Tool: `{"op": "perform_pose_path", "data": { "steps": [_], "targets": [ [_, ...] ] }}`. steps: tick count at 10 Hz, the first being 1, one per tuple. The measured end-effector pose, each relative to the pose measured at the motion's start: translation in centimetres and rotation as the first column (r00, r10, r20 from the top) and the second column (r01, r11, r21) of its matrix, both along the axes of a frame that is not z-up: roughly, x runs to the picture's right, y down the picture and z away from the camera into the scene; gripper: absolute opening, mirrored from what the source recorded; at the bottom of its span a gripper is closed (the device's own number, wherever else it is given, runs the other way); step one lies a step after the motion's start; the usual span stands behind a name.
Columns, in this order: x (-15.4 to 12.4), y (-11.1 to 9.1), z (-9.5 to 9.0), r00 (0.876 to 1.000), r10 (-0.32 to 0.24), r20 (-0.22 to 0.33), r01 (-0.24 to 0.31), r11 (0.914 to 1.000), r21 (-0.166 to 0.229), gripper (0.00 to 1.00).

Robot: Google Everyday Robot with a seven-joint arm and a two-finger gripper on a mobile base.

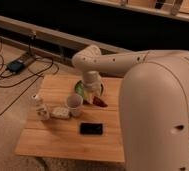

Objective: Place the pepper in the ceramic bowl

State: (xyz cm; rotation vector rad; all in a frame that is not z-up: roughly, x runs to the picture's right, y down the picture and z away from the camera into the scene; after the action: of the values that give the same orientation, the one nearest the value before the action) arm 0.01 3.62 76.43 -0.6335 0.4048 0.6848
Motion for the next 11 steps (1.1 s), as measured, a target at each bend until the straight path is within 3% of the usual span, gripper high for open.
{"op": "perform_pose_path", "data": {
  "steps": [2, 4, 8, 11],
  "targets": [
    [-1.3, -2.9, -0.6, 1.0, 0.0, -0.026, 0.001, 0.9993, 0.038, 0.0],
    [-1.6, -4.9, 0.3, 0.999, 0.005, -0.037, -0.003, 0.9986, 0.053, 0.0],
    [-0.8, -6.0, 5.3, 0.998, 0.045, -0.053, -0.042, 0.9967, 0.07, 0.0],
    [-1.8, -7.9, 7.1, 0.996, 0.076, -0.048, -0.07, 0.9925, 0.1, 0.0]
  ]
}}
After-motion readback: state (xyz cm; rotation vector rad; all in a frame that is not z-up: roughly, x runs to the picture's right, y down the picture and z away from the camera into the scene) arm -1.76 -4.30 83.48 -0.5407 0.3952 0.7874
